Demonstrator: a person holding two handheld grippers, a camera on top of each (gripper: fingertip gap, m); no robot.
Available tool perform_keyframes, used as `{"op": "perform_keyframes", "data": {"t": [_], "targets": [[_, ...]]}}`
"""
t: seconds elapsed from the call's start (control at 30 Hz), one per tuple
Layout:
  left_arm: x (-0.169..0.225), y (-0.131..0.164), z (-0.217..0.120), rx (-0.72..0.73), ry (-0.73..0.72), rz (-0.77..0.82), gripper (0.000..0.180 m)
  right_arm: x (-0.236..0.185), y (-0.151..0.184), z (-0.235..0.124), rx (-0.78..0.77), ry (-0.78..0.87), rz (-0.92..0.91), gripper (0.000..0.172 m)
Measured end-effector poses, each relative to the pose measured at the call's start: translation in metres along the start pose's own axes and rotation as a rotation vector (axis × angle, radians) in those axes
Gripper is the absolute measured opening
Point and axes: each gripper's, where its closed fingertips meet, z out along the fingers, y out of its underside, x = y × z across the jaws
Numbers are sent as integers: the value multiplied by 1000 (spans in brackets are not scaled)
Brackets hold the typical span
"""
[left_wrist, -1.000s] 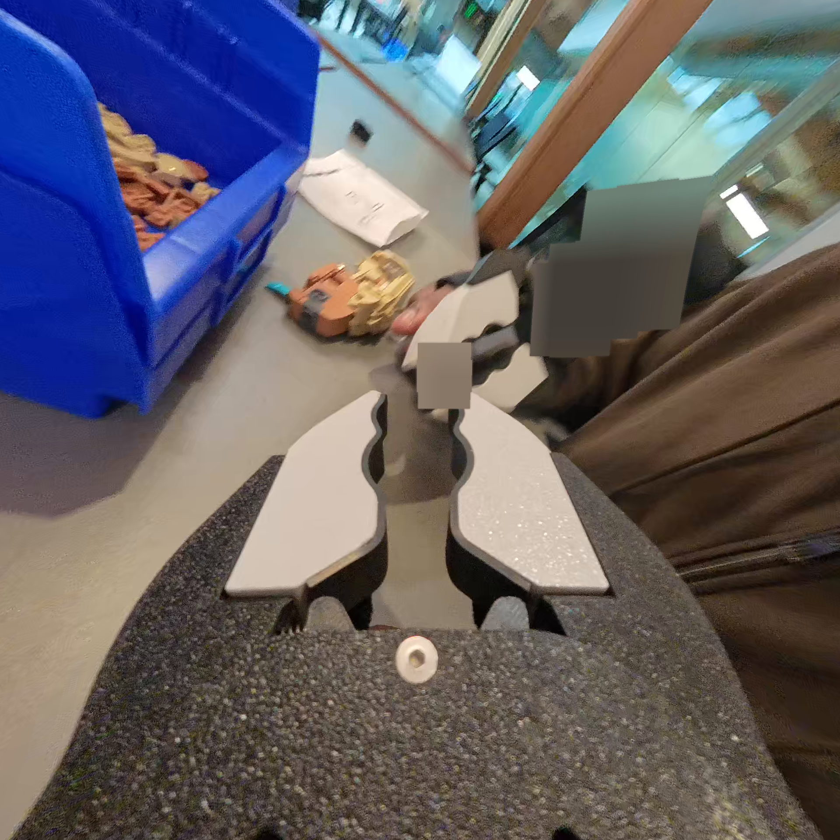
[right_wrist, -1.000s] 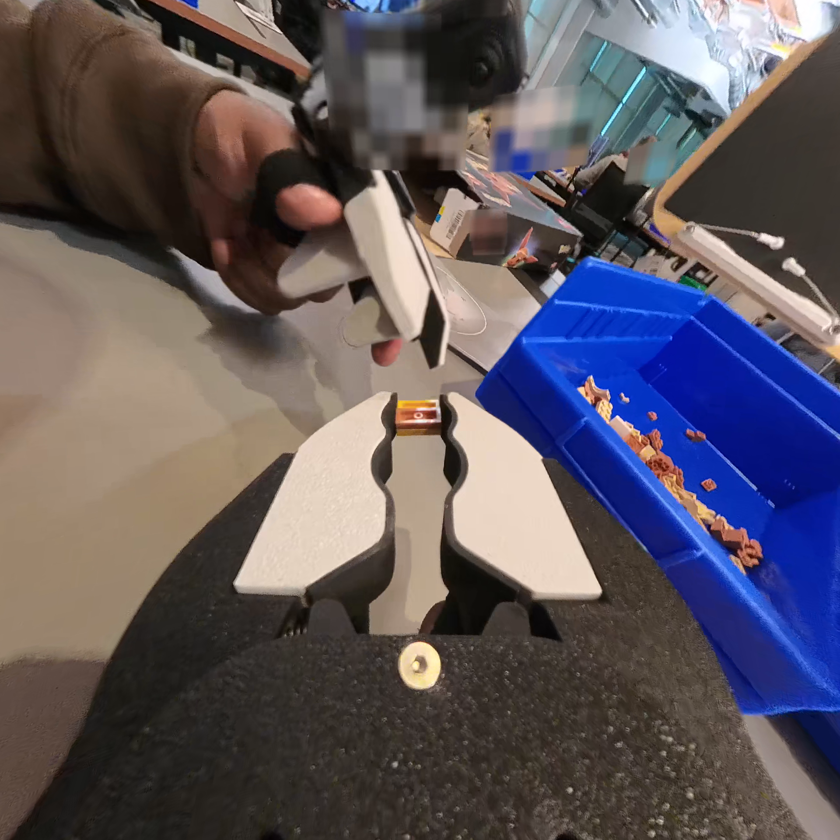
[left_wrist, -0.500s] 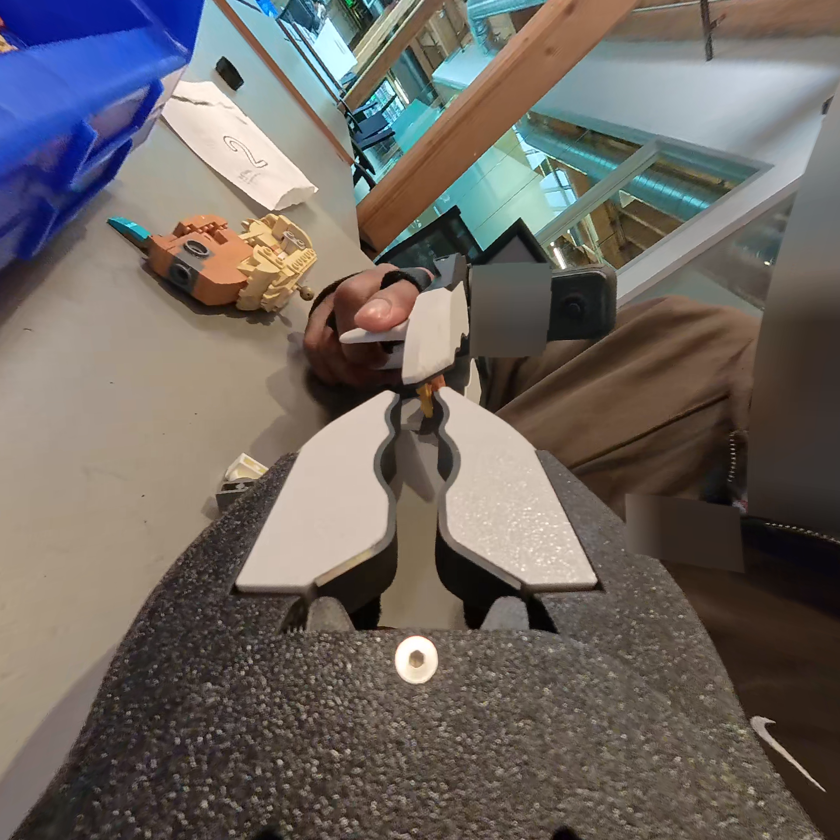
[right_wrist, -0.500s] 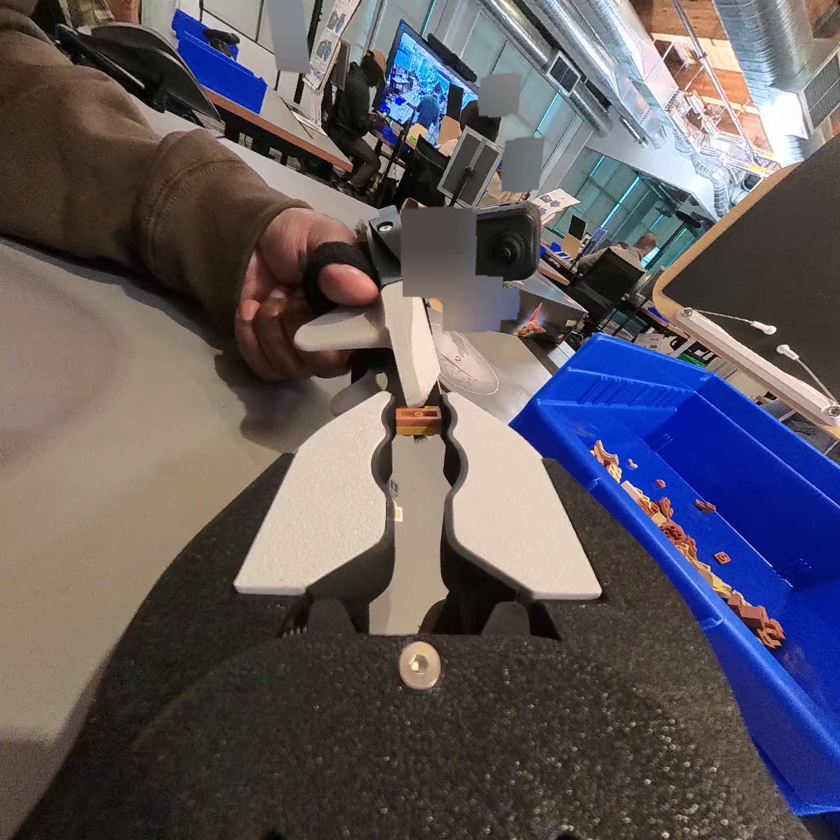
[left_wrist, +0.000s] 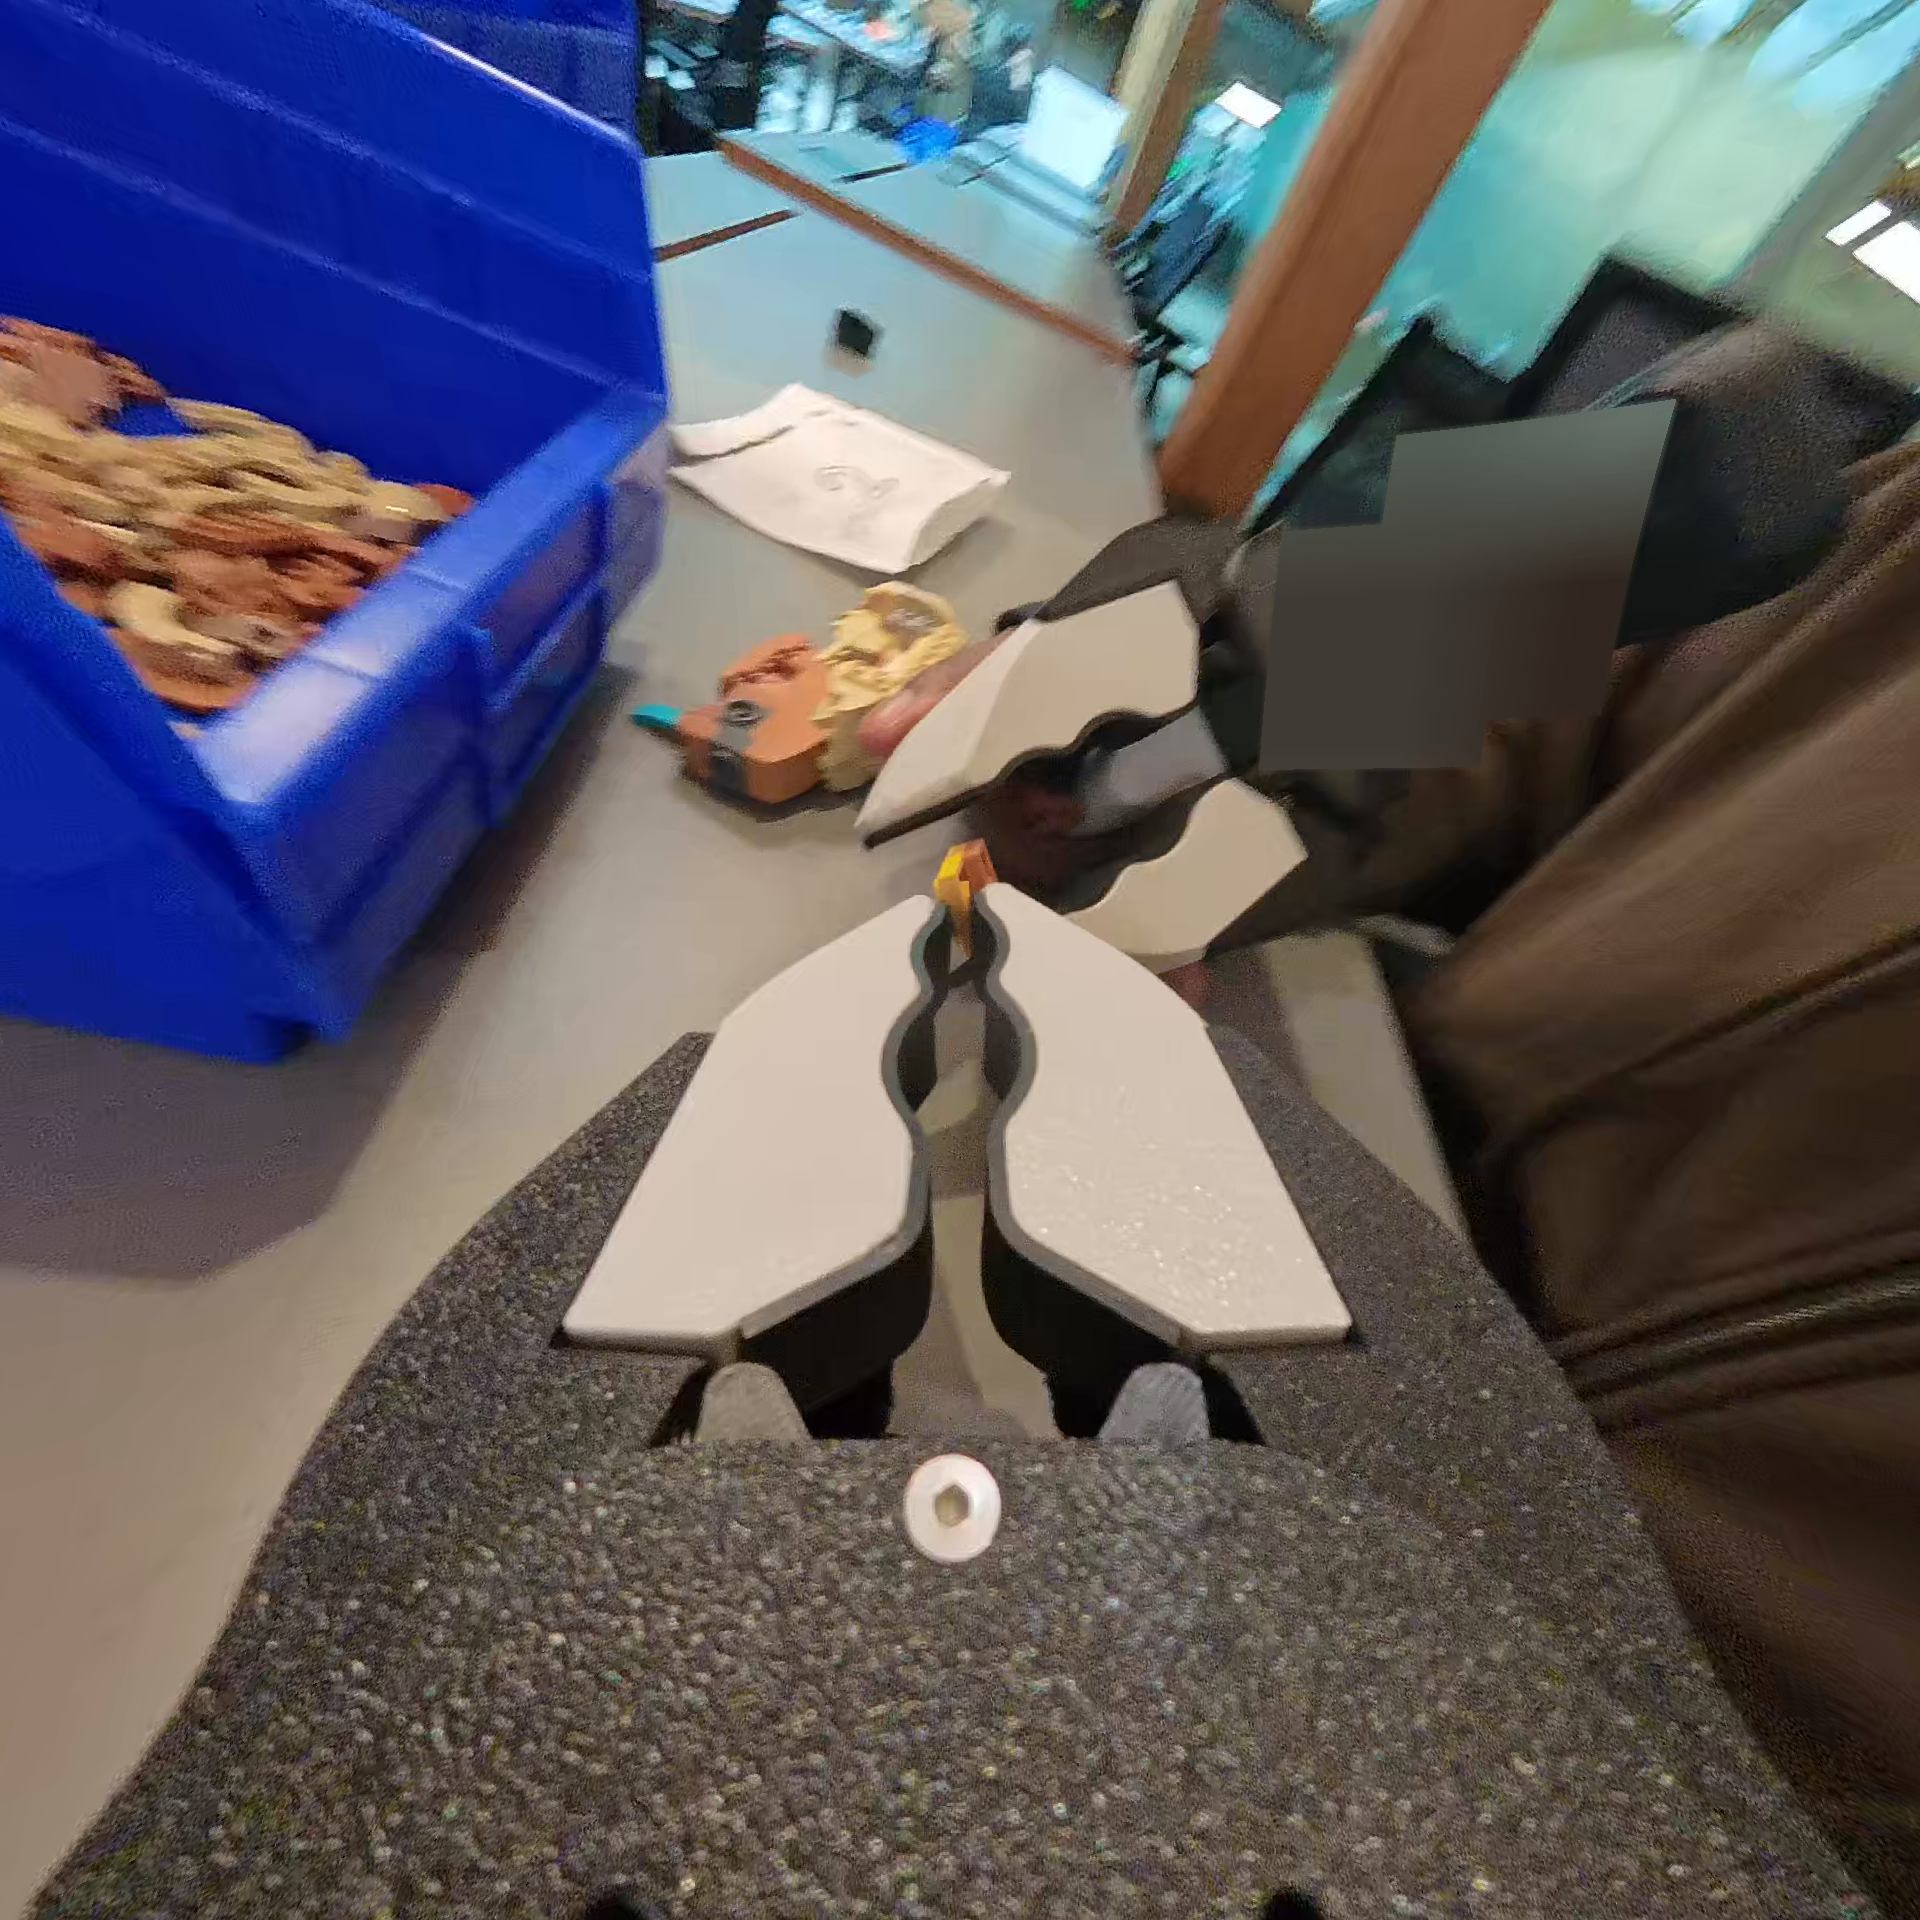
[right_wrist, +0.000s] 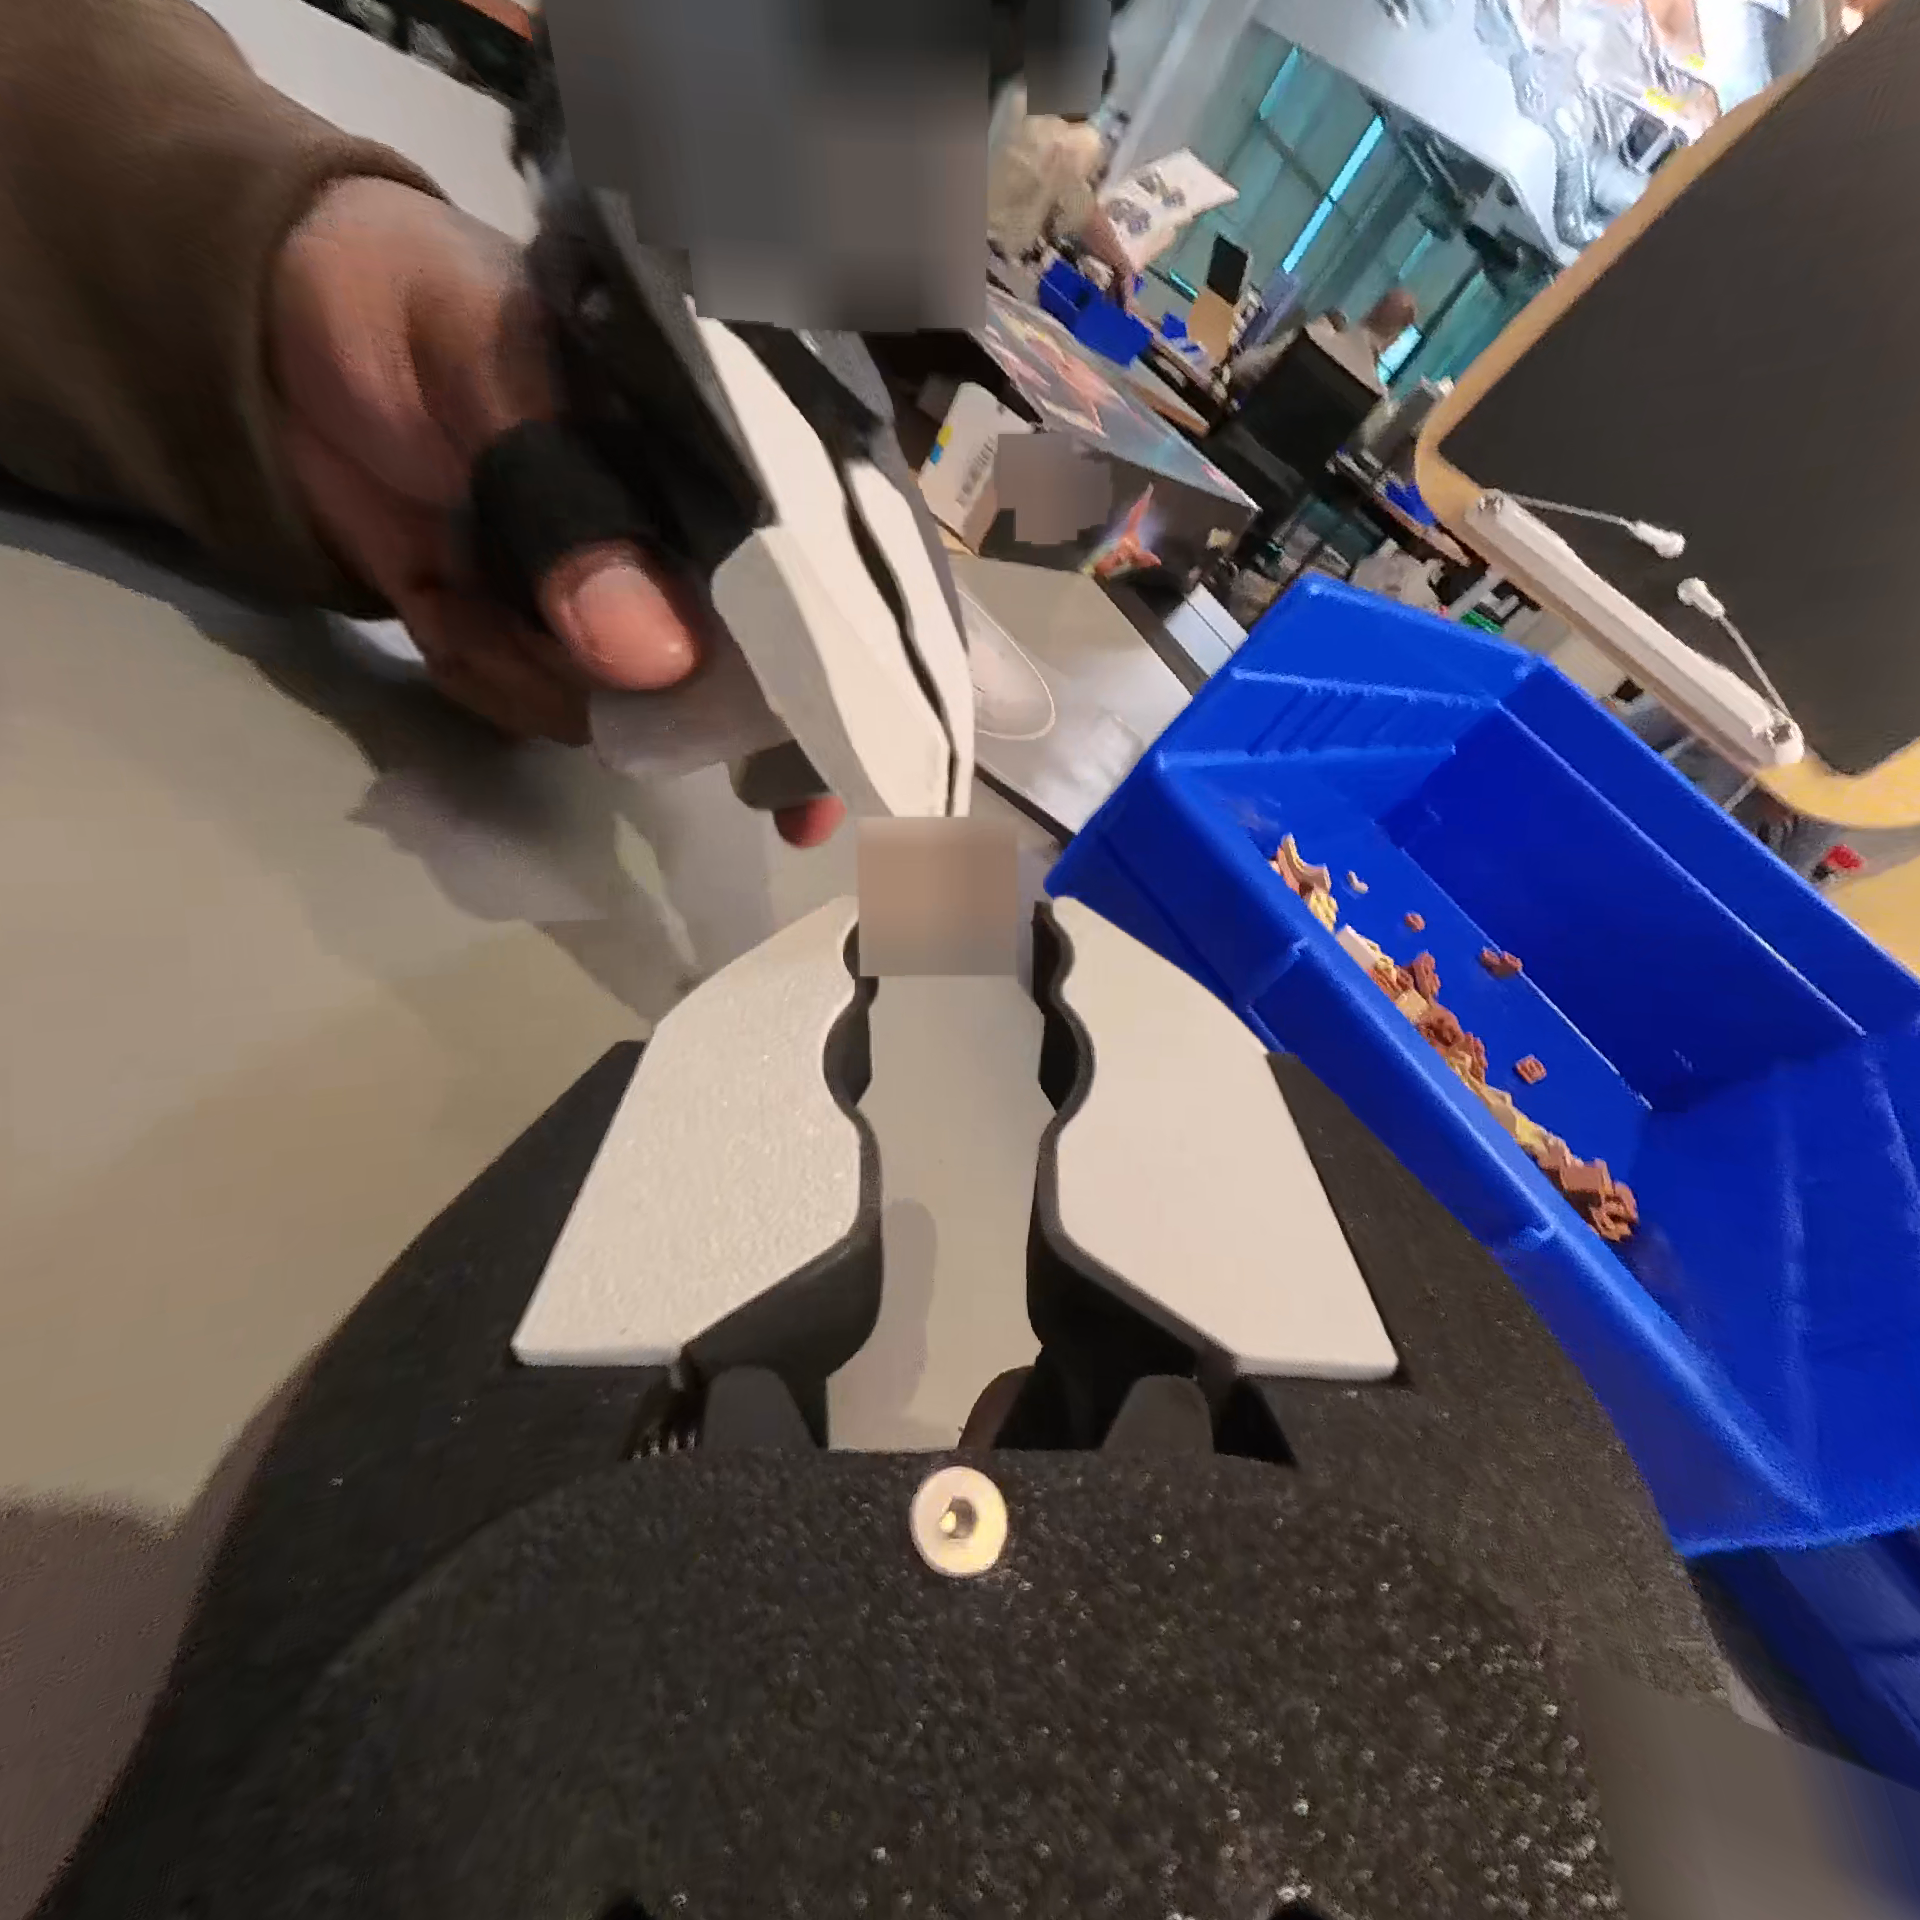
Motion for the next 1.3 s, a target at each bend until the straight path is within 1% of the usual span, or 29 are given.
{"op": "perform_keyframes", "data": {"t": [0.07,0.23,0.3,0.4,0.5,0.7,0.83,0.93,1.0,1.07,1.13,1.23,1.3], "targets": [[-8,1,-2,-24,-83,58,3,6,5,1,-42,49,-20,29],[-14,3,0,-55,-170,57,3,12,23,8,-197,157,-223,28],[-15,3,1,-72,-203,63,3,13,24,10,-226,185,-294,28],[-10,6,6,-98,-210,72,3,12,24,12,-249,203,-333,27],[-10,7,7,-110,-239,96,3,11,25,13,-258,204,-340,17],[-9,8,7,-121,-230,87,4,10,26,13,-268,199,-365,16],[-8,9,7,-124,-198,68,5,9,26,13,-265,192,-371,16],[-7,10,8,-120,-156,23,6,8,26,12,-258,180,-375,16],[-9,10,8,-110,-129,-29,14,6,24,12,-244,172,-377,16],[-11,10,6,-101,-113,-63,19,5,22,12,-238,173,-378,16],[-9,10,6,-96,-88,-66,16,5,22,12,-236,173,-378,16],[-4,9,8,-91,-58,-54,7,6,23,12,-239,171,-379,16],[-3,9,9,-79,-44,-55,6,6,23,11,-238,167,-379,16]]}}
